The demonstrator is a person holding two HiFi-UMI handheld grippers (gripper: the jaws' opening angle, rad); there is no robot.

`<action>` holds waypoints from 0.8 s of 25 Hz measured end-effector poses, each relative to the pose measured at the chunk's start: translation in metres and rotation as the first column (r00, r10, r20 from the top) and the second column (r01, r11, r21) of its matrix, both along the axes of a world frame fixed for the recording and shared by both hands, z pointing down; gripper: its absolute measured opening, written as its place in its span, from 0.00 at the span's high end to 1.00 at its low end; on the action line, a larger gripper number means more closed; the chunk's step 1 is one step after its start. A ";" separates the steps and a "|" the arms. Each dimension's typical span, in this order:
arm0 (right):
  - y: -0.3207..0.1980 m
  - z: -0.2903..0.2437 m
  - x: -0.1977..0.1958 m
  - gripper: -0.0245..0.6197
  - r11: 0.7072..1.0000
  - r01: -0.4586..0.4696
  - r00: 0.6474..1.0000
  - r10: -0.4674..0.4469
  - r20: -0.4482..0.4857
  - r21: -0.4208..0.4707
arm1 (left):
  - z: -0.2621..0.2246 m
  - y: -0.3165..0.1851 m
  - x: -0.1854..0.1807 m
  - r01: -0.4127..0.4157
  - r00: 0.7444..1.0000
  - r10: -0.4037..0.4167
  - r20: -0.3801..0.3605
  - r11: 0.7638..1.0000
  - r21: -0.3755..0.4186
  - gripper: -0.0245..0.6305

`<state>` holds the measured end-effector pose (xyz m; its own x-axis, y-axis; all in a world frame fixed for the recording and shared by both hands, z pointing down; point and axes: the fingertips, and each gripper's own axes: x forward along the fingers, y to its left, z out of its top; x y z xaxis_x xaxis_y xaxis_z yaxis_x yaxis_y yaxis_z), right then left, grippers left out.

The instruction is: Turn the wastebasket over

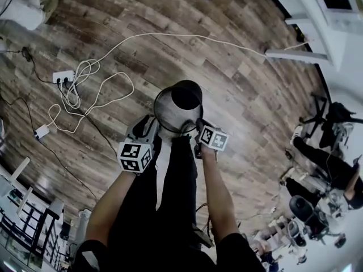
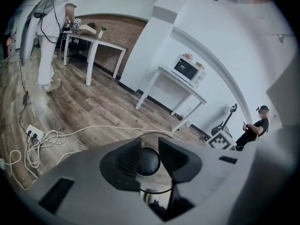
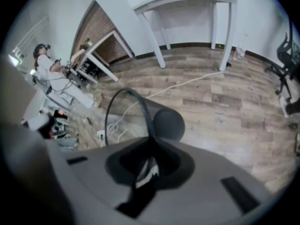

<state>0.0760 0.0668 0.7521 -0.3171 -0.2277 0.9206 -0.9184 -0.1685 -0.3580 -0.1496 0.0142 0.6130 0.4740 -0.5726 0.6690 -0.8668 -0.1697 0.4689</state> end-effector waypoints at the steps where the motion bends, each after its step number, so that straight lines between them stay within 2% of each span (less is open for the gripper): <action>1: -0.006 -0.011 -0.003 0.87 1.000 0.006 1.000 -0.006 0.016 0.017 | 0.013 -0.001 0.000 -0.011 1.000 0.011 0.013 1.000 -0.028 0.72; 5: -0.026 -0.048 -0.012 0.87 0.996 0.041 0.996 -0.047 0.078 0.078 | 0.061 -0.004 -0.007 0.007 0.998 0.003 0.070 0.990 -0.140 0.61; 10: -0.044 -0.073 -0.017 0.87 0.989 0.083 0.985 -0.101 0.142 0.123 | 0.096 -0.015 -0.002 0.002 0.994 0.022 0.107 0.974 -0.227 0.59; 11: -0.046 -0.075 -0.016 0.87 0.988 0.090 0.983 -0.109 0.147 0.127 | 0.100 -0.015 -0.002 0.010 0.993 0.019 0.119 0.970 -0.241 0.65; 12: -0.049 -0.076 -0.014 0.88 0.987 0.096 0.982 -0.115 0.149 0.129 | 0.102 -0.015 -0.003 0.027 0.991 0.007 0.136 0.967 -0.252 0.79; 13: -0.052 -0.075 -0.011 0.88 0.986 0.099 0.982 -0.119 0.150 0.131 | 0.104 -0.015 -0.004 0.043 0.989 -0.005 0.146 0.965 -0.260 0.87; 20: -0.058 -0.040 0.006 0.88 0.991 0.101 0.977 -0.115 0.181 0.084 | 0.115 -0.009 0.008 0.076 0.992 -0.042 0.117 0.950 -0.302 0.87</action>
